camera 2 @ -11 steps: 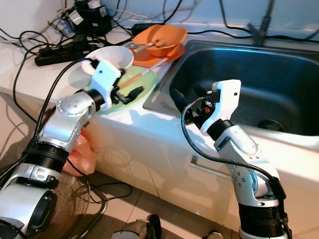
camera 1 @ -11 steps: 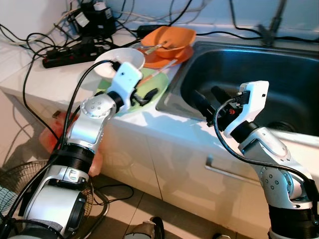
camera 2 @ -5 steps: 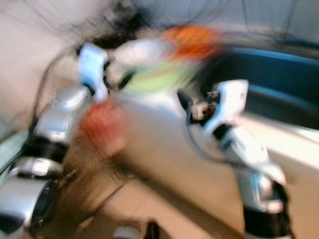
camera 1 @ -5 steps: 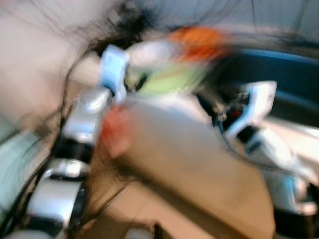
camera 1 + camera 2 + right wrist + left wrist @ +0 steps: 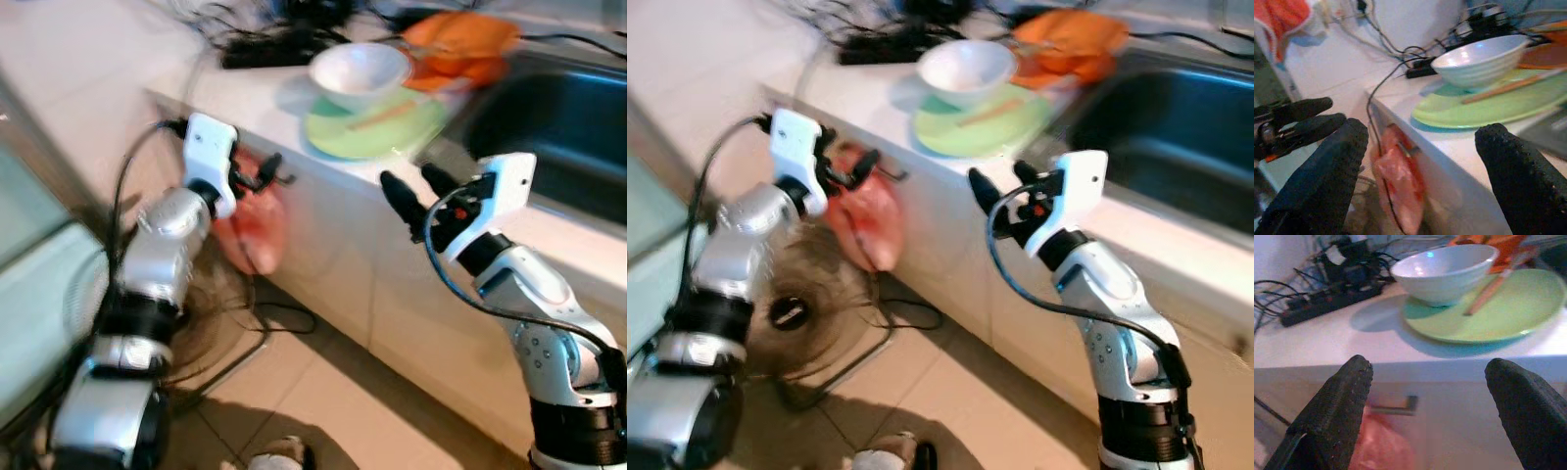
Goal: Kitchen organization
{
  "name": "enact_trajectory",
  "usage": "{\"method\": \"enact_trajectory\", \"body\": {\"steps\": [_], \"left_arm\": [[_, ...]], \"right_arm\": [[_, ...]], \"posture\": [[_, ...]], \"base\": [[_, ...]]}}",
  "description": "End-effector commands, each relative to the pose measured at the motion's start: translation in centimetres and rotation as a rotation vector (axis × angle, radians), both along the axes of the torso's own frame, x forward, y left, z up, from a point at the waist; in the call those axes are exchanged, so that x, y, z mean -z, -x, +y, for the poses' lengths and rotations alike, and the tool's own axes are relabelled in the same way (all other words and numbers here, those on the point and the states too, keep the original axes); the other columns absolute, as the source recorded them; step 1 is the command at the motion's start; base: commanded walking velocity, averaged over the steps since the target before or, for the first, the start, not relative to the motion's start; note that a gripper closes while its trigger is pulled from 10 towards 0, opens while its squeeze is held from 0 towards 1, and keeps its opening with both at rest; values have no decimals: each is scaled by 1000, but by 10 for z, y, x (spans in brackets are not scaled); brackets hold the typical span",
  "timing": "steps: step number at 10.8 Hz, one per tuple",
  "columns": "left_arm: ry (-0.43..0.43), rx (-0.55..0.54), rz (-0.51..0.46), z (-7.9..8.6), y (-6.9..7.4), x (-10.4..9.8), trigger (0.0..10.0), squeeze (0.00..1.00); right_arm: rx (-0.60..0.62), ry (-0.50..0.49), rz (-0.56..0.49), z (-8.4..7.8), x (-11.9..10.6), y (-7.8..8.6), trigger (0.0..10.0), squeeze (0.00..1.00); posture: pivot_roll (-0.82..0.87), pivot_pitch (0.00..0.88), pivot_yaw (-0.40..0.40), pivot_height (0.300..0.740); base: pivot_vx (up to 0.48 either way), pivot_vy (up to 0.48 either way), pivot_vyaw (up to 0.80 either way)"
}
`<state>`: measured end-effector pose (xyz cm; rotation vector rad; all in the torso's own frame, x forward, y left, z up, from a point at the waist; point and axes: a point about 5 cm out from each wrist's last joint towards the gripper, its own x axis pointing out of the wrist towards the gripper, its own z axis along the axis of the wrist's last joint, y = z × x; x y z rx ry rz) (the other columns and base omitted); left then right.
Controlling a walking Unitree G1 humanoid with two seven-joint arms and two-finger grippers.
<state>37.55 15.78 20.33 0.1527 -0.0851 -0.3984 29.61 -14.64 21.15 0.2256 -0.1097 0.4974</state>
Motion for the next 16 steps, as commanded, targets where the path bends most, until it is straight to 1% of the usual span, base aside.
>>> {"method": "enact_trajectory", "body": {"steps": [1, 2, 3, 4, 5, 6, 7, 8, 9, 10, 11, 13, 14, 15, 16], "left_arm": [[27, -23, -47, 4, 3, -7, 10000, 0], [107, -69, -88, 3, 12, -4, 10000, 0], [170, -93, -102, 1, 19, -1, 10000, 0], [205, -99, -127, -4, 30, 5, 10000, 0], [226, -120, -134, -7, 38, 12, 10000, 0], [250, -149, -135, -12, 50, 23, 10000, 0], [261, -174, -114, -16, 59, 33, 10000, 0], [263, -181, -109, -16, 61, 34, 10000, 0], [258, -196, -111, -16, 66, 35, 10000, 0], [250, -206, -115, -16, 67, 35, 10000, 0], [250, -224, -115, -14, 65, 33, 10000, 0], [267, -285, -151, -6, 56, 19, 10000, 0], [274, -300, -164, -4, 54, 14, 10000, 0], [280, -303, -179, -4, 54, 9, 10000, 0], [279, -295, -187, -6, 54, 9, 10000, 0]], "right_arm": [[15, -4, -27, 0, -6, -2, 10000, 0], [54, -15, -43, -4, -9, -6, 10000, 0], [92, -27, -54, -8, -12, -9, 10000, 0], [145, -40, -68, -14, -15, -13, 10000, 0], [191, -49, -77, -19, -16, -16, 10000, 0], [246, -47, -88, -25, -17, -19, 10000, 0], [298, -51, -87, -32, -16, -22, 10000, 0], [309, -54, -86, -33, -15, -24, 10000, 0], [323, -55, -86, -30, -14, -28, 10000, 0], [327, -57, -86, -28, -14, -30, 10000, 0], [329, -65, -90, -26, -14, -33, 10000, 0], [331, -76, -104, -24, -15, -36, 10000, 0], [332, -78, -112, -23, -15, -37, 10000, 0], [329, -84, -123, -20, -18, -40, 10000, 0], [322, -91, -136, -14, -20, -42, 10000, 0]], "posture": [[67, 98, 135, 740], [60, 88, 129, 740], [58, 82, 123, 740], [54, 71, 116, 740], [51, 63, 112, 740], [46, 54, 105, 740], [47, 45, 96, 740], [47, 43, 94, 740], [50, 33, 94, 740], [52, 30, 96, 740], [57, 22, 105, 740], [72, 9, 132, 740], [77, 6, 135, 740], [74, 0, 132, 740], [74, 0, 125, 740]], "base": [[0, 0, 0], [0, 0, 0], [0, 0, 0], [0, 0, 0], [0, 0, 0], [0, 0, 0], [0, 0, 0], [0, 0, 0], [0, 0, -800], [0, 0, -800], [0, 0, -788], [0, 0, -794], [0, 0, -788], [0, 0, -800], [0, 0, -800]]}}
